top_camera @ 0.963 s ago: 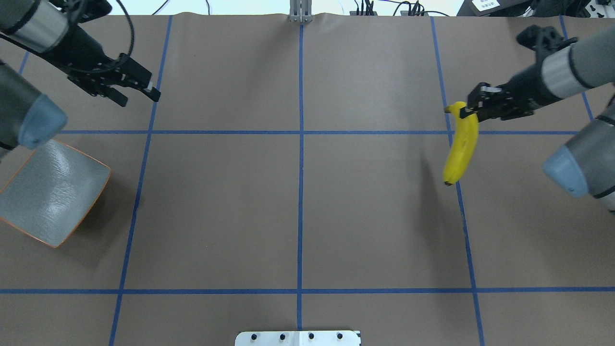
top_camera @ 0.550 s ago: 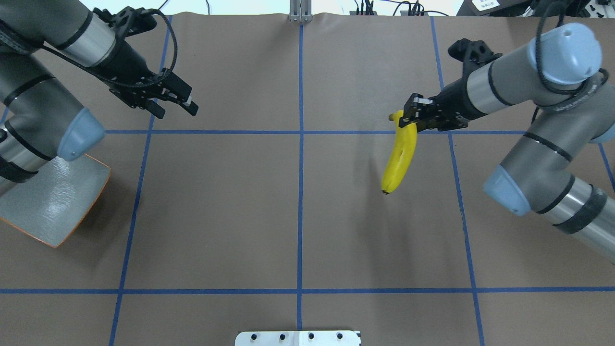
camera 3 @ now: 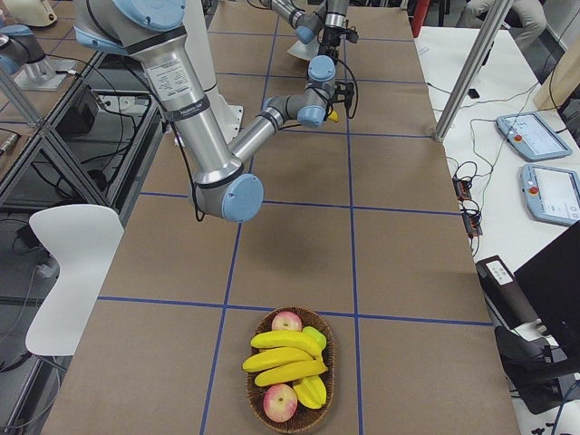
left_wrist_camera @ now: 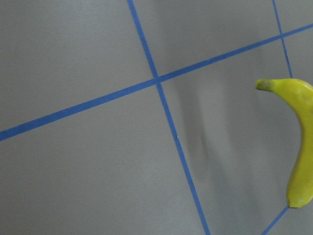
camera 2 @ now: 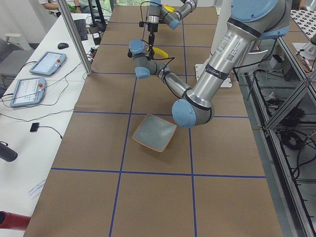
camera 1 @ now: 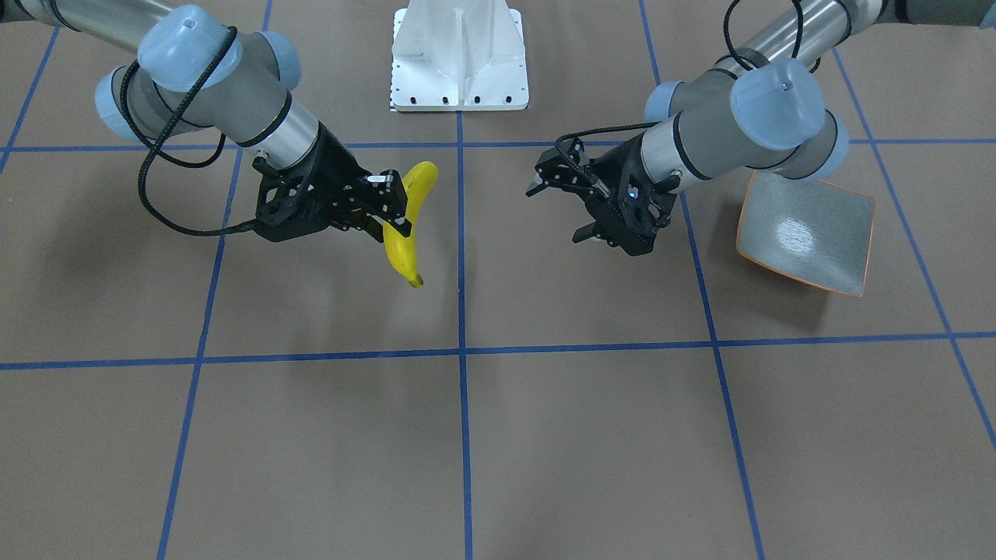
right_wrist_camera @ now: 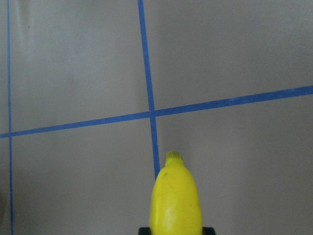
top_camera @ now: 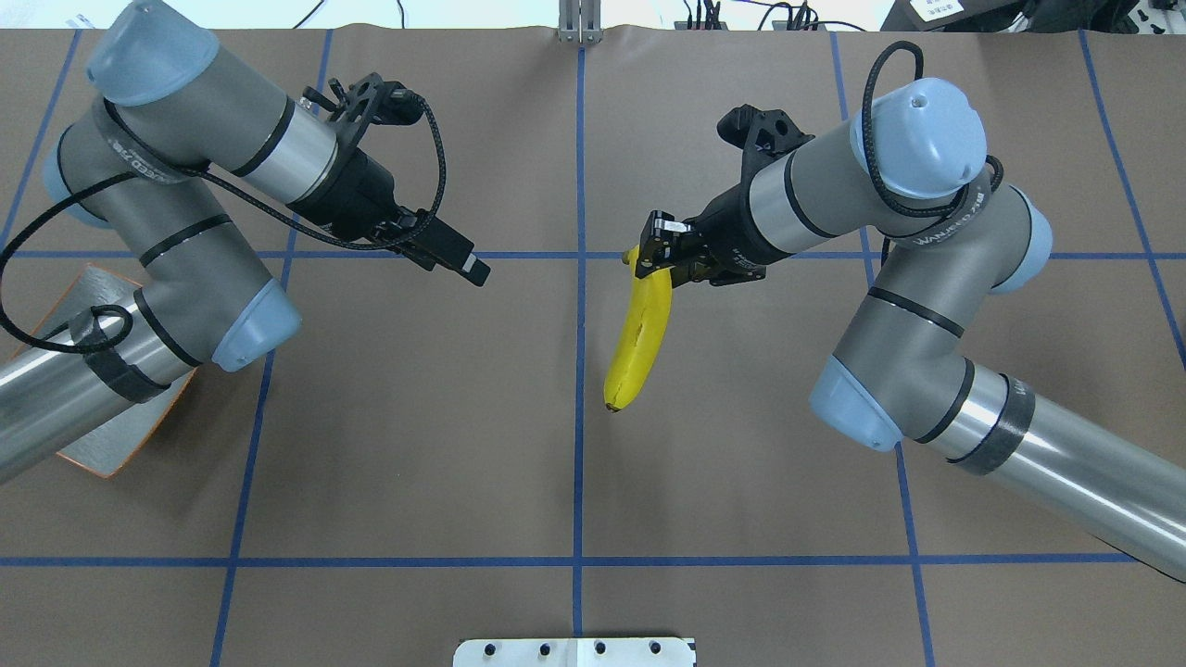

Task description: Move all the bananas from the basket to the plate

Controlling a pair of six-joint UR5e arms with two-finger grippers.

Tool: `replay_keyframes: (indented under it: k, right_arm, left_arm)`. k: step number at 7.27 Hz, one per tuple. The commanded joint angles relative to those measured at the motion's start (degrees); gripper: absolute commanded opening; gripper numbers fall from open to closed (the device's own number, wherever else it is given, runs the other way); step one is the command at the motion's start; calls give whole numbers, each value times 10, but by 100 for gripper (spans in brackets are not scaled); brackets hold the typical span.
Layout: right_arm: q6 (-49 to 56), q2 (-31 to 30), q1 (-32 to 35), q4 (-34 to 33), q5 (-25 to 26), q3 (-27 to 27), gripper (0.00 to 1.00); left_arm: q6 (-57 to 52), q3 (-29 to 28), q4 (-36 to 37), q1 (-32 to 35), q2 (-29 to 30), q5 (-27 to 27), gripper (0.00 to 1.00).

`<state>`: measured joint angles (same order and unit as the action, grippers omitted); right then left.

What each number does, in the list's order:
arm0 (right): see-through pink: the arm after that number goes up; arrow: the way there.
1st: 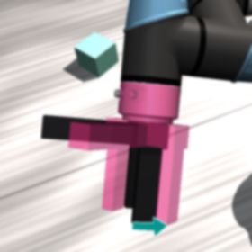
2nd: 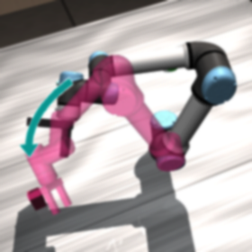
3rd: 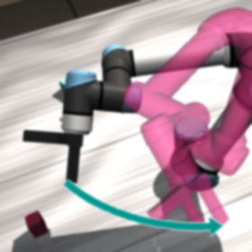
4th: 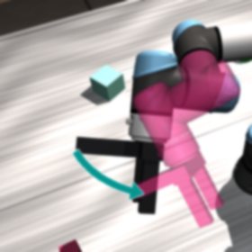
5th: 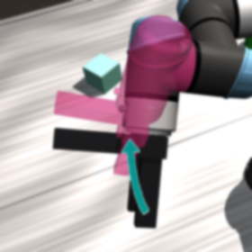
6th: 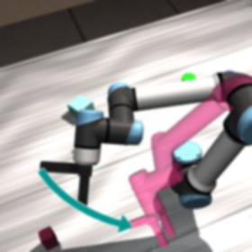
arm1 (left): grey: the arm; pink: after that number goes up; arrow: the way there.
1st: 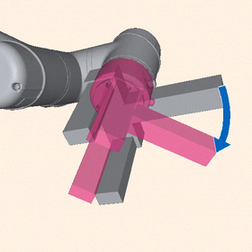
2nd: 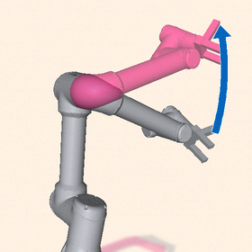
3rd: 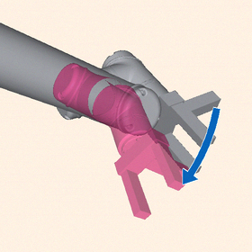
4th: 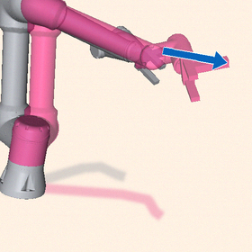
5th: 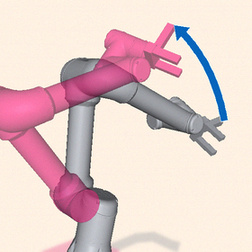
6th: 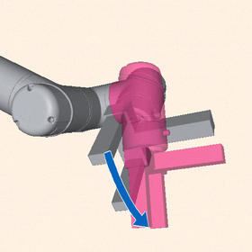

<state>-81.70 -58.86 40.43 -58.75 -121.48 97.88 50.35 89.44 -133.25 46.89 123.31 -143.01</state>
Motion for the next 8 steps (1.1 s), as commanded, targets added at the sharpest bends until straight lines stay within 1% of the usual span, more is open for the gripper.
replay_keyframes:
  k: [1, 3, 4, 5, 6, 8]
  right_arm:
    - [-10, 34, -3, 0, 0, -23, 0]
    - [-41, 58, -5, 0, 2, -30, 0]
    - [-52, 73, -9, 0, 11, -39, 0]
    - [-57, 74, -15, 1, 25, -39, 0]
    - [-60, 77, -15, 7, 26, -39, 0]
    - [-88, 77, -15, 31, 26, -43, 0]
  left_arm:
    - [4, 6, -23, -7, 5, 2, 100]
    - [23, 5, -25, -17, 18, 5, 100]
    - [36, 6, -26, -25, 21, 19, 100]
    - [79, 6, -48, -29, 27, 29, 100]
    - [94, 6, -63, -44, 28, 53, 100]
    - [99, 6, -64, -49, 29, 58, 100]
